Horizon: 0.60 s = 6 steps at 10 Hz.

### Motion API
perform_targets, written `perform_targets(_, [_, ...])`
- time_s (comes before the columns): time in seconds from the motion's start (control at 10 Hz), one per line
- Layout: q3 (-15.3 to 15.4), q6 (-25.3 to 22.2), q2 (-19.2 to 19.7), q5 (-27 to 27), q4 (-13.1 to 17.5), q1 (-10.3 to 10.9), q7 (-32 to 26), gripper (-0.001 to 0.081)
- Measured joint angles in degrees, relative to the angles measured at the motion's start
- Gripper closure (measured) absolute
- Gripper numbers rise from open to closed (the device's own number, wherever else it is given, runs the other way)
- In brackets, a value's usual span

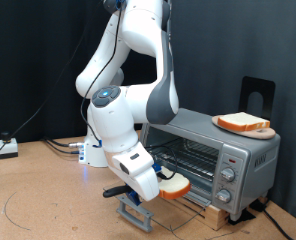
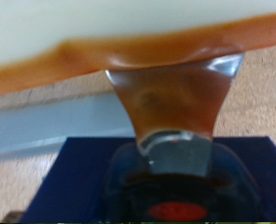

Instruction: Make a piece of toast with the oven

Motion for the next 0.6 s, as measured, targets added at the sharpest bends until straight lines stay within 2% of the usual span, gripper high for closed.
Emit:
perform_targets(0.1, [-0.69,-0.55,1.05,-1.57,0.11,0.29,-0.19,0.041])
perform_targets(0.3, [-0.52,-0.62,1.05,-1.46,-0.35,0.41,-0.25,0.041])
perform_targets(0.4, [-0.53,-0.66,1.43,-1.64,-0.96,1.02,-0.86,0.041])
perform_targets(0.6, [-1.15,0.26,3.63,-2.82,-3.28,3.52,-1.23,0.041])
